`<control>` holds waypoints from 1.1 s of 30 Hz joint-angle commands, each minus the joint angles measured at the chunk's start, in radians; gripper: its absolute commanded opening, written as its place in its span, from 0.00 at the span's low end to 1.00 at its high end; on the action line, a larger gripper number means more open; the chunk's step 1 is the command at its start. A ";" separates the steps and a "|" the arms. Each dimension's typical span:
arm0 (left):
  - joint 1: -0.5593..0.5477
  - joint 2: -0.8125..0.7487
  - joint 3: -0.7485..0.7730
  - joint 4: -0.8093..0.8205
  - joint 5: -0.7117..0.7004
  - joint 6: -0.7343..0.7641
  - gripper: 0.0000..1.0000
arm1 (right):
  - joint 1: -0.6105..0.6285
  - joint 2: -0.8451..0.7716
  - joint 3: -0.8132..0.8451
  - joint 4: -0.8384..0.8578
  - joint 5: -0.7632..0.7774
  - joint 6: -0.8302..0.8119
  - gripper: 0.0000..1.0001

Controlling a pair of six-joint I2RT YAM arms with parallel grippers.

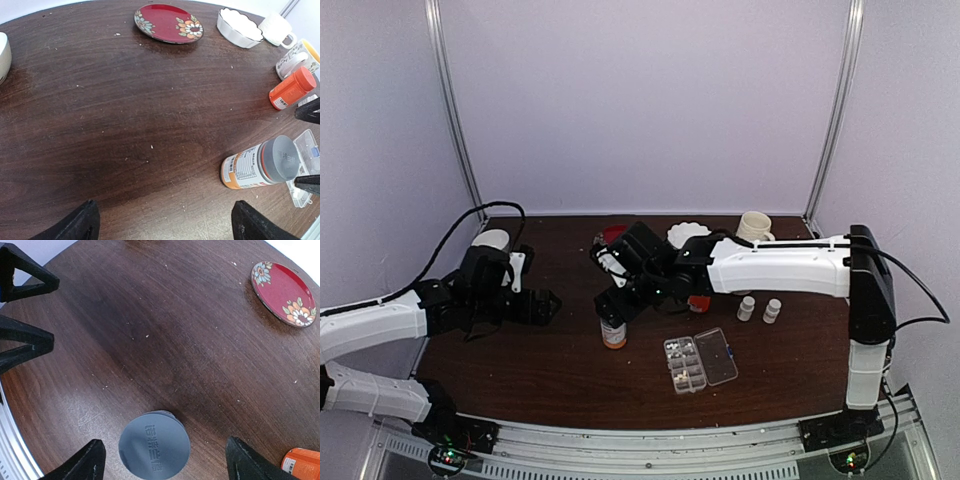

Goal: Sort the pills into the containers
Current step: Pick up the pill bottle from the center of the board.

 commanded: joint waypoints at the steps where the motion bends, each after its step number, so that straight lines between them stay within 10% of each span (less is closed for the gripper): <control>1: 0.005 -0.020 -0.012 0.058 -0.003 0.009 0.95 | 0.015 0.031 0.043 -0.050 0.073 0.027 0.86; 7: 0.005 -0.024 -0.015 0.060 -0.009 0.015 0.95 | 0.025 0.069 0.084 -0.080 0.088 0.027 0.90; 22: 0.006 -0.015 -0.020 0.071 -0.010 0.023 0.96 | 0.035 0.113 0.148 -0.130 0.092 0.026 0.61; 27: 0.007 -0.010 -0.020 0.073 -0.012 0.025 0.96 | 0.039 0.124 0.169 -0.160 0.095 0.020 0.81; 33: 0.006 -0.006 -0.021 0.076 -0.009 0.027 0.96 | 0.044 0.143 0.192 -0.195 0.110 0.019 0.74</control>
